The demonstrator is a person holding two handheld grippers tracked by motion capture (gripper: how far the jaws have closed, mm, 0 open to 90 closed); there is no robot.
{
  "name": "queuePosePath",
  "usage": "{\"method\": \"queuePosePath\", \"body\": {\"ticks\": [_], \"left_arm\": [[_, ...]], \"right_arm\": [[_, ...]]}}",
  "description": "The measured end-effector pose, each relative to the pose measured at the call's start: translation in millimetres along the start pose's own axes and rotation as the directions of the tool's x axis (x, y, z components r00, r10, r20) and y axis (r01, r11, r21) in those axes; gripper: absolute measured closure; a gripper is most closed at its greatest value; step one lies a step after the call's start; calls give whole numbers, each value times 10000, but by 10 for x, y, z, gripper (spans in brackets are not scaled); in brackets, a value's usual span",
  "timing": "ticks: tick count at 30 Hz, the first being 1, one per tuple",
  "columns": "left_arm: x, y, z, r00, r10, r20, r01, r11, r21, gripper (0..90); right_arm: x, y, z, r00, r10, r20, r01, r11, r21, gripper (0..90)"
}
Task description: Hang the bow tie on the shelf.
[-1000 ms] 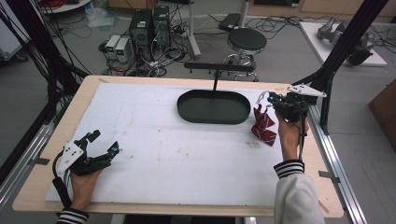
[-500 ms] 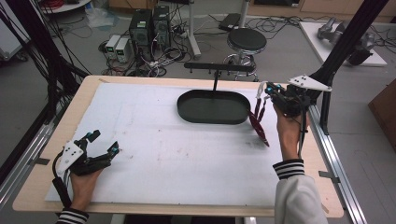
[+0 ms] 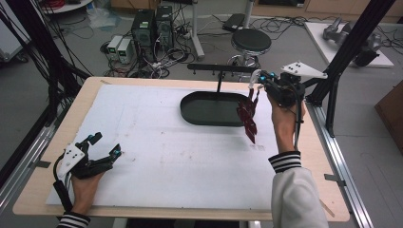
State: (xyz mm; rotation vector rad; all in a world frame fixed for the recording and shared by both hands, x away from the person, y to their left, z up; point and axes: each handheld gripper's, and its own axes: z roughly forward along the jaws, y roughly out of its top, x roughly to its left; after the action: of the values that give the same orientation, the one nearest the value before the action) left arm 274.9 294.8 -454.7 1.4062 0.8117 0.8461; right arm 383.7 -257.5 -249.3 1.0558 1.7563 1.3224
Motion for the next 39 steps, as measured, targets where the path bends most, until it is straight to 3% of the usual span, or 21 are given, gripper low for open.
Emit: {"method": "queuePosePath", "body": {"ticks": [10,19,25,35,39], "left_arm": [[5,1,-3,10000,14,8,-14,10000,19,166],[7,-1,-5,10000,-19,15,19,10000,-2,166],[7,-1,-4,10000,-36,10,36,10000,-8,166],[8,-2,-9,10000,-36,4,36,10000,-31,165],[7,-2,-8,10000,-30,17,30,10000,-27,165]], "right_arm": [[99,100,238,9997,-147,-215,152,9997,190,870],[165,120,630,9994,-254,-224,266,9980,575,870],[194,176,771,9991,-398,-161,407,9972,626,869],[96,267,982,9997,-191,125,184,9985,518,869],[41,223,1082,9998,-64,188,52,9978,658,869]]}}
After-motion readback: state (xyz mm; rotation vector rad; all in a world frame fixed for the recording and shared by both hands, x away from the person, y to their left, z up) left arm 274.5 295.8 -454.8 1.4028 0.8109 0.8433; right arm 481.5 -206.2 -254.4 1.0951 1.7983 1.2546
